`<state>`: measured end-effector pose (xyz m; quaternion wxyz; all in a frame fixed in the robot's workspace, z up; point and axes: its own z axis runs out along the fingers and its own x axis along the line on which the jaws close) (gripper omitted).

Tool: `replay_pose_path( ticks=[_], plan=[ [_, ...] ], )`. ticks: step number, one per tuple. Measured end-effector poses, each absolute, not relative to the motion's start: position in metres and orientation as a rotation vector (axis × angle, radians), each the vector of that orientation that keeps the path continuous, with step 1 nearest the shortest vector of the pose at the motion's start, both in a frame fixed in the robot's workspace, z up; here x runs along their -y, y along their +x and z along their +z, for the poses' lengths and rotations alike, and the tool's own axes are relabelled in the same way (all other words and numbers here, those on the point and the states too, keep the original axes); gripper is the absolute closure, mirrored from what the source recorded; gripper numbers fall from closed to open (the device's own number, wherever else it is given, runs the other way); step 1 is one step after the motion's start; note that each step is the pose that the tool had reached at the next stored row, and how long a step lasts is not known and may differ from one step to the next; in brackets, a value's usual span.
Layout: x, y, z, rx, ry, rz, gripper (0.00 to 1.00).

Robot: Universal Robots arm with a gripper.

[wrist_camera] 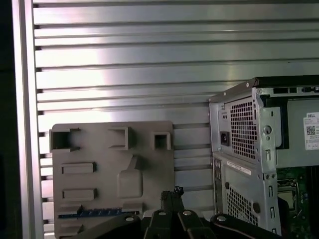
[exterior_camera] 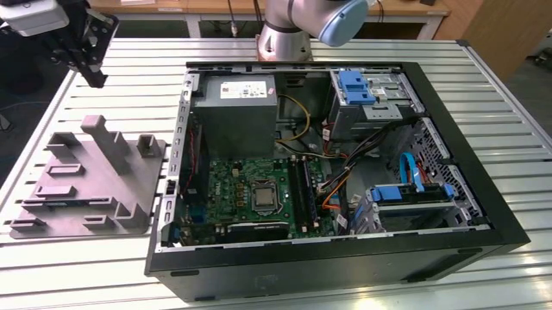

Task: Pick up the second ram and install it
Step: 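Reach for the second ram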

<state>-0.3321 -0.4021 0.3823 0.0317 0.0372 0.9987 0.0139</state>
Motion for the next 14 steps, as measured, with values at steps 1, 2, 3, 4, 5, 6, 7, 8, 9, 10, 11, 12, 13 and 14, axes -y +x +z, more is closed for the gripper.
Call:
replay_pose_path(
  ticks=[1,2,3,4,5,6,7,8,9,10,11,12,13,14],
  plan=[
    [0.403,-0.334,0.382,-3.076,0.115,0.042,0.90],
    [0.403,-0.336,0.381,-3.076,0.115,0.041,0.90],
    [0.404,-0.339,0.381,-3.076,0.114,0.040,0.90],
    [0.405,-0.341,0.380,-3.076,0.115,0.039,0.90],
    [0.405,-0.343,0.379,-3.076,0.115,0.038,0.90],
    [0.406,-0.345,0.379,-3.076,0.114,0.038,0.90],
    [0.407,-0.348,0.378,-3.076,0.114,0.036,0.90],
    [0.407,-0.350,0.378,-3.076,0.114,0.036,0.90],
    [0.408,-0.352,0.377,-3.076,0.114,0.035,0.90],
    [0.409,-0.355,0.376,-3.076,0.114,0.034,0.90],
    [0.409,-0.357,0.376,-3.076,0.114,0.033,0.90],
    [0.410,-0.360,0.375,-3.075,0.114,0.032,0.90],
    [0.410,-0.362,0.374,-3.076,0.114,0.031,0.90],
    [0.411,-0.364,0.374,-3.076,0.114,0.030,0.90]
  ],
)
